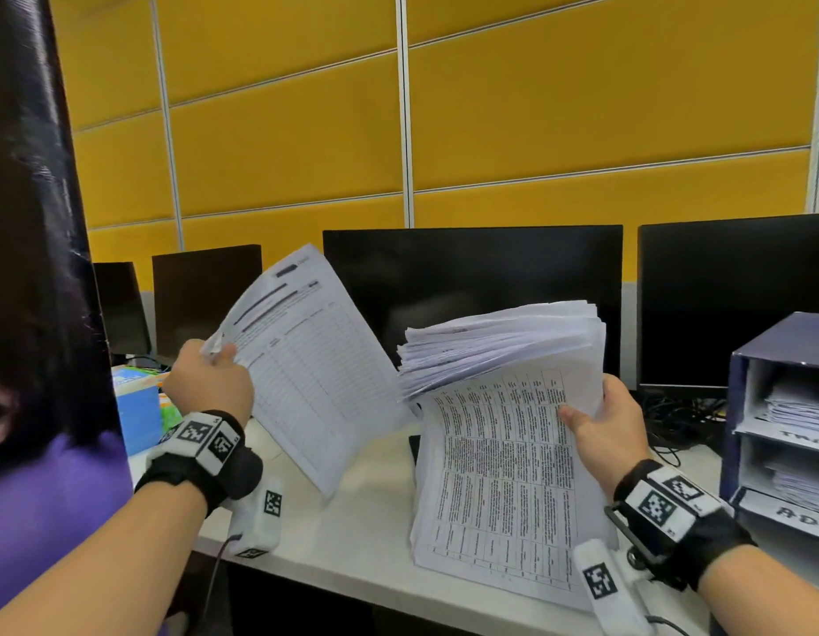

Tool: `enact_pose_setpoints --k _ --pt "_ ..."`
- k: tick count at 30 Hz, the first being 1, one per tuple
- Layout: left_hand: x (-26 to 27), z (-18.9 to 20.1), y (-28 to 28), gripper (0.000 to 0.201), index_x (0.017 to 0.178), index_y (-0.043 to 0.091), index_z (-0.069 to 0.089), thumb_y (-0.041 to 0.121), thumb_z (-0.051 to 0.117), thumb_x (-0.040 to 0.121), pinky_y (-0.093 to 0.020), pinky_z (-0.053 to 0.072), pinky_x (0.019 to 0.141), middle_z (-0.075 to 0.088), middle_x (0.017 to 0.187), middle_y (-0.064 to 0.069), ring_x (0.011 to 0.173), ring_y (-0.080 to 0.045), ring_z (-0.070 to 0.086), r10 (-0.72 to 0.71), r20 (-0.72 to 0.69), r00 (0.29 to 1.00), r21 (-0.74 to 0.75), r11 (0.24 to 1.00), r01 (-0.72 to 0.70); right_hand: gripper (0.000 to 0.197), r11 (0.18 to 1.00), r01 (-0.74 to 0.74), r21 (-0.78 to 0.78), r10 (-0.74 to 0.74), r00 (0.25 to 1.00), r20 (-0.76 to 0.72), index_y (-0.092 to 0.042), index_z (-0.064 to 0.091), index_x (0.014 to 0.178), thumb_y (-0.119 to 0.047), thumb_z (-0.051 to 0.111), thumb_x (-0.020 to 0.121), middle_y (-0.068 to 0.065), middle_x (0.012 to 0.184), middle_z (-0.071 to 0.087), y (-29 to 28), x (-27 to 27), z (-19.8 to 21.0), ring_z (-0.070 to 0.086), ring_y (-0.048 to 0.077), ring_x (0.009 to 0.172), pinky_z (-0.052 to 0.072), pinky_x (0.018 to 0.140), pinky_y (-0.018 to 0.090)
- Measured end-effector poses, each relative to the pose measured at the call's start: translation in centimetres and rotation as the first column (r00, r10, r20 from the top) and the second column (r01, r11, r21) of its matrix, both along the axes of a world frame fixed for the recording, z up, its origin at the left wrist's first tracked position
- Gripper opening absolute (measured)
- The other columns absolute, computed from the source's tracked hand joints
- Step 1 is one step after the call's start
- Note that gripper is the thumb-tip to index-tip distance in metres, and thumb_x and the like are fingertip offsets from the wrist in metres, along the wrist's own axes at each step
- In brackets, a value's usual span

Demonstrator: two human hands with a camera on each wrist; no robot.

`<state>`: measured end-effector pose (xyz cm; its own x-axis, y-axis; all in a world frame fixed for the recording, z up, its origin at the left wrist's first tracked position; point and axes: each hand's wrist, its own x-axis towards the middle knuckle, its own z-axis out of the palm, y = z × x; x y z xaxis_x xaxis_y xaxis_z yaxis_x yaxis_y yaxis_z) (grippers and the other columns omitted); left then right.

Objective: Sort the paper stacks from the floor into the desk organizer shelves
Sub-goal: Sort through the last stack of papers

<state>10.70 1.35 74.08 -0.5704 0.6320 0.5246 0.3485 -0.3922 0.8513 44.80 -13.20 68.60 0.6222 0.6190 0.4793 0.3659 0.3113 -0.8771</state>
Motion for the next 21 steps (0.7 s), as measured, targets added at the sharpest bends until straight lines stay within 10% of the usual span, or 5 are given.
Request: enact_pose_setpoints --k 9,14,21 --pt "3.1 -0.3 -0.1 0.019 0.074 0.008 0.055 0.016 0.064 0.089 -0.039 0.044 0.068 0.057 0.076 -0.012 0.078 -0.031 0.057 -0.313 -0.051 0.949 0.07 0.946 0.316 0.032 0.992 -0.122 0.032 0.123 0.992 -0.014 -0.014 0.054 0.11 0.007 0.059 0.087 0.001 0.099 0.066 -0.8 -0.5 0.5 0.063 0.016 0.092 0.048 0.07 0.025" --pt "8.0 0.1 -2.5 0.022 0.066 0.009 0.053 0.003 0.066 0.083 -0.032 0.043 0.061 0.055 0.067 -0.007 0.064 -0.019 0.05 -0.651 -0.11 0.751 0.033 0.753 0.658 0.036 0.985 -0.163 0.053 0.164 0.986 -0.02 -0.021 0.056 0.106 0.008 0.06 0.085 0.004 0.103 0.068 -0.6 -0.1 0.5 0.065 0.018 0.096 0.051 0.086 0.036" --pt "12.1 -1.6 -3.3 0.018 0.11 0.01 0.066 0.011 0.055 0.097 -0.03 0.056 0.079 0.074 0.099 -0.008 0.091 -0.017 0.07 -0.888 -0.059 0.456 -0.021 0.458 0.889 0.032 0.993 -0.118 0.025 0.119 0.992 -0.051 -0.015 0.055 0.112 0.004 0.061 0.087 0.008 0.104 0.066 0.0 1.1 0.2 0.065 0.026 0.096 0.053 0.086 0.044"
